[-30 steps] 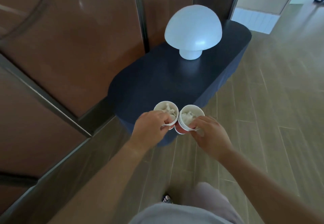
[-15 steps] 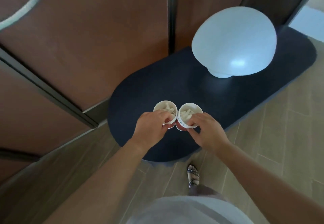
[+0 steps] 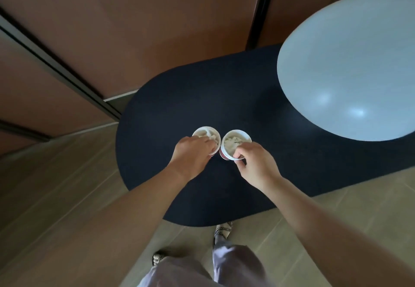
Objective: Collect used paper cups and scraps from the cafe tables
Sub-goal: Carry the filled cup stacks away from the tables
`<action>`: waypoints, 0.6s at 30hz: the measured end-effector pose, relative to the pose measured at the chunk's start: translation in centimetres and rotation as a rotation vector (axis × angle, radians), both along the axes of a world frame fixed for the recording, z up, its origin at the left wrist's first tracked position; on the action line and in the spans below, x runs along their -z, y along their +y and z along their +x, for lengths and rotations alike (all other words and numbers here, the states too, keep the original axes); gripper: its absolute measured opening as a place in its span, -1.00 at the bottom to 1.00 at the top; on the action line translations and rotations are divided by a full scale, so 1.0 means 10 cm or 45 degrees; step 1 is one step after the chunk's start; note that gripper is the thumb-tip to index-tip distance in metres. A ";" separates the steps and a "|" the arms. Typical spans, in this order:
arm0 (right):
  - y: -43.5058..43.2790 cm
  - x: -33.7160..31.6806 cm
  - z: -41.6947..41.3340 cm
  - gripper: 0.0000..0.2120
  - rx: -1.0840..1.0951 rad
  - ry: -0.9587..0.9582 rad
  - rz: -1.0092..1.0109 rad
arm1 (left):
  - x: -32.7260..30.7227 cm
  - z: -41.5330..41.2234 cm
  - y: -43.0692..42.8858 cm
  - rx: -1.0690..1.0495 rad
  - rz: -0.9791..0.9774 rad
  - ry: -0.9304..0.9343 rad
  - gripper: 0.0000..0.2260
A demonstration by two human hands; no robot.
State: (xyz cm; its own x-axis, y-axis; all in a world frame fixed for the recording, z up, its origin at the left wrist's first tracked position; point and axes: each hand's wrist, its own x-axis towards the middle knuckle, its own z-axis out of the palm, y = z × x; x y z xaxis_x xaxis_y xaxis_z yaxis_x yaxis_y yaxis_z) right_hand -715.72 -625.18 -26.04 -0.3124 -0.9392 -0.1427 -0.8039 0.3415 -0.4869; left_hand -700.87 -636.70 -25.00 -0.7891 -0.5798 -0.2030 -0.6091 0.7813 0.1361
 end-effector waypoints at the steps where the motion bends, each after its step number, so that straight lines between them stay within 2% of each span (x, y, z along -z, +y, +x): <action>1: -0.04 0.06 -0.02 -0.93 0.008 0.011 0.023 | 0.07 0.00 -0.02 -0.021 0.040 -0.021 -0.87; 5: -0.13 0.25 -0.05 -0.92 0.024 0.047 0.099 | 0.28 0.00 -0.07 -0.103 0.164 -0.058 -0.80; 11: -0.17 0.39 -0.10 -0.91 0.001 0.049 0.165 | 0.48 -0.07 -0.10 -0.125 0.106 -0.079 -0.78; 18: -0.20 0.43 -0.18 -0.93 -0.005 0.102 0.115 | 0.50 -0.15 -0.08 -0.155 0.059 -0.071 -0.78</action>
